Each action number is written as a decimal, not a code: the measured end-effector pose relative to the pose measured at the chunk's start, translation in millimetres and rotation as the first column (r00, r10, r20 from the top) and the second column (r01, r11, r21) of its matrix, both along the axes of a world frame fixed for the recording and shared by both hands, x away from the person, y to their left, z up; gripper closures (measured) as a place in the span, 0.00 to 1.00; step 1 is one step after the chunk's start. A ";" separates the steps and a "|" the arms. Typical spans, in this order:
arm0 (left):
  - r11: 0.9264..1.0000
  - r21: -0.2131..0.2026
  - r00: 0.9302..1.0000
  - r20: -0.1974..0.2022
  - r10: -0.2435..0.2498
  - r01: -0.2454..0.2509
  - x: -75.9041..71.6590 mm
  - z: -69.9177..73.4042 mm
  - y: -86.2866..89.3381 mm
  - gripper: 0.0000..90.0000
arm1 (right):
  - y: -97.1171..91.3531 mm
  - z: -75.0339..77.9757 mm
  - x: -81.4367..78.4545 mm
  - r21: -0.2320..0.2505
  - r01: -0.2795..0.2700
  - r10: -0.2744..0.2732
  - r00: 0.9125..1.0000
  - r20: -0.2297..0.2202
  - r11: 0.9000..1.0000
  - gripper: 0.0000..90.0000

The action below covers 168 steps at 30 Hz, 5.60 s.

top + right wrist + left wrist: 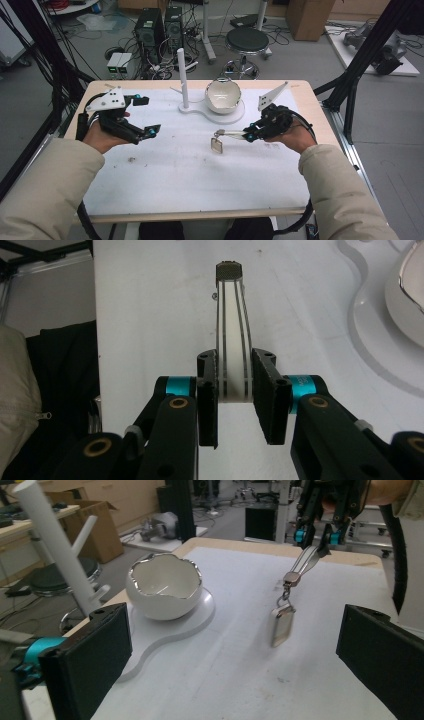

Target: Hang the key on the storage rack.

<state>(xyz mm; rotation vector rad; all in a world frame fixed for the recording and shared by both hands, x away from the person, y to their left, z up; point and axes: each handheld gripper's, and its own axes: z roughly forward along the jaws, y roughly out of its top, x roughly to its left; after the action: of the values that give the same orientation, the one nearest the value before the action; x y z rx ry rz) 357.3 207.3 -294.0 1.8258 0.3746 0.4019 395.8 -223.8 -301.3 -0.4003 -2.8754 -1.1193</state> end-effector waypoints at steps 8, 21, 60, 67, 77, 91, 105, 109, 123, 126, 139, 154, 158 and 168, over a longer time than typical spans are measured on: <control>0.996 0.053 0.997 0.000 -0.077 0.077 3.5 7.5 -23.7 0.02 | 21.3 9.5 0.2 -0.003 -0.055 0.055 0.998 0.023 0.999 0.82; 0.970 0.146 0.981 -0.042 -0.192 0.196 10.5 -1.4 -72.8 0.02 | 45.0 15.6 -3.2 -0.022 -0.102 0.103 0.994 0.031 0.995 0.82; 0.873 0.327 0.931 -0.183 -0.316 0.361 12.6 -29.4 -119.5 0.42 | 59.0 13.4 -9.2 -0.022 -0.176 0.177 0.983 0.047 0.984 0.82; 0.864 0.339 0.926 -0.200 -0.319 0.371 11.3 -31.1 -123.4 0.54 | 59.7 12.9 -10.2 -0.021 -0.173 0.173 0.984 0.043 0.985 0.82; 0.863 0.349 0.927 -0.222 -0.302 0.365 12.8 -30.7 -123.1 0.71 | 60.7 12.4 -10.7 -0.016 -0.191 0.192 0.980 0.052 0.981 0.82; 0.858 0.352 0.924 -0.216 -0.316 0.375 12.8 -28.9 -121.5 0.82 | 58.5 13.3 -9.8 0.009 -0.203 0.202 0.978 0.059 0.979 0.82; 0.907 0.278 0.941 -0.219 -0.260 0.315 22.4 -23.2 -98.8 0.82 | 51.0 3.8 -14.8 0.187 -0.031 0.013 0.995 0.101 0.982 0.01; 0.936 0.238 0.952 -0.226 -0.207 0.260 31.2 -20.6 -83.5 0.82 | 38.2 -2.8 -15.5 0.236 0.024 -0.049 0.994 0.098 0.971 0.01; 0.989 0.053 0.953 -0.279 -0.119 0.139 63.1 -23.0 -42.7 0.82 | -23.8 -17.3 -33.0 0.565 0.168 -0.305 0.939 0.158 0.808 0.01; 0.992 0.026 0.951 -0.291 -0.109 0.122 70.5 -26.7 -37.3 0.82 | -37.7 -28.6 -37.3 0.592 0.214 -0.363 0.921 0.143 0.777 0.01; 0.999 -0.029 0.942 -0.331 -0.049 0.042 93.9 -41.5 -19.5 0.82 | -72.0 -93.7 -62.9 0.636 0.345 -0.543 0.828 0.140 0.690 0.01; 0.997 -0.056 0.940 -0.340 0.022 -0.044 105.8 -46.3 -13.3 0.82 | -84.7 -120.2 -70.7 0.625 0.397 -0.587 0.800 0.123 0.672 0.01; 0.996 -0.049 0.935 -0.352 0.047 -0.068 110.9 -48.5 -13.9 0.82 | -86.1 -124.2 -72.3 0.619 0.403 -0.587 0.801 0.117 0.674 0.01; 0.993 -0.034 0.925 -0.368 0.096 -0.117 117.6 -53.4 -13.0 0.82 | -87.3 -130.7 -75.5 0.624 0.382 -0.571 0.811 0.126 0.681 0.01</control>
<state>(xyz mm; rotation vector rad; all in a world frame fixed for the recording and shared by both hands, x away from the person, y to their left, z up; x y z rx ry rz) 474.9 194.4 -347.4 1.8294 0.7386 0.1190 320.3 -311.1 -432.1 -1.0713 -2.4917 -2.2434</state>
